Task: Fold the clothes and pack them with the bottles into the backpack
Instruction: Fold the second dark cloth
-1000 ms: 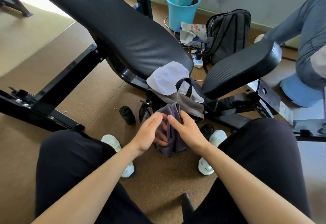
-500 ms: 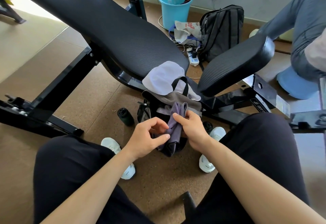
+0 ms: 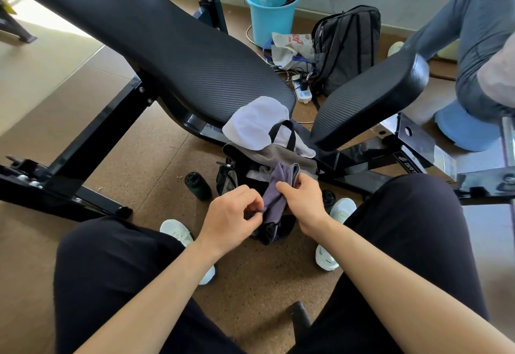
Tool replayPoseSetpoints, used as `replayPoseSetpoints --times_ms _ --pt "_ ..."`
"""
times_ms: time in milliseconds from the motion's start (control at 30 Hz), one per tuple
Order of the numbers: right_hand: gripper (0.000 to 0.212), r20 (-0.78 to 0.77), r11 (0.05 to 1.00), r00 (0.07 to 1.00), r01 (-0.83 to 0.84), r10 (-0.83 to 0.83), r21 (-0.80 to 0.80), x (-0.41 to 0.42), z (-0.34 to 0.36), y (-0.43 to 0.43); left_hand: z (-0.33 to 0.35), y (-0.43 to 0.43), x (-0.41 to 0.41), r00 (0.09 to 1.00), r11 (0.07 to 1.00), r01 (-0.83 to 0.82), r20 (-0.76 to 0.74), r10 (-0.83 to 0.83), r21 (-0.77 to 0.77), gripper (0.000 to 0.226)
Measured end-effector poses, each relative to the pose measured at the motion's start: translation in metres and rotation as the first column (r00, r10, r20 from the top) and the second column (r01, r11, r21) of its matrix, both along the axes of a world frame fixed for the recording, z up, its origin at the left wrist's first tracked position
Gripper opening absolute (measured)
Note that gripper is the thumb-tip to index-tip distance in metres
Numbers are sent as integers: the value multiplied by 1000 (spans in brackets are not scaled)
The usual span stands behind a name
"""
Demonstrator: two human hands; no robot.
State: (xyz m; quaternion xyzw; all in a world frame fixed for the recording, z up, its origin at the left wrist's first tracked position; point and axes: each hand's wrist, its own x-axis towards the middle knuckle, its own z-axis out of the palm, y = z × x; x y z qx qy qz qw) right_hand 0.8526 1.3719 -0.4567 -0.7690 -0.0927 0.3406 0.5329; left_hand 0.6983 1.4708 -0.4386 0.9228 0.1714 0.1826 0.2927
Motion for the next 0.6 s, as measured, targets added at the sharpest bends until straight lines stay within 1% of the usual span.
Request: replayPoseSetpoints --times_ms 67,133,233,300,367,433,500,600 --pt "21 4 1000 1000 4 -4 -22 0 -2 0 -2 2 -1 1000 998 27 -12 -27 54 12" --pt "22 15 1000 1000 -5 5 -28 1 -3 0 -5 3 -1 999 997 44 -22 -43 70 13" --pt "24 27 999 999 -25 26 -36 1 -5 2 -7 4 0 999 995 44 -19 -42 93 22" --pt "23 28 999 999 -23 24 -42 2 -6 2 -8 6 0 998 989 58 -13 -56 139 23" --pt "28 28 999 1000 -3 4 -44 4 -6 2 -8 8 -2 998 979 66 -22 -63 193 25" --pt "31 20 999 1000 2 -1 -52 6 -6 2 -9 10 -3 999 972 44 -29 -39 233 24" --pt "30 11 998 1000 -8 9 -56 6 -5 2 -10 9 -2 998 963 38 -58 -23 267 20" --pt "36 4 998 1000 -27 28 -55 3 -2 2 -10 7 0 994 963 42 -109 -13 266 15"
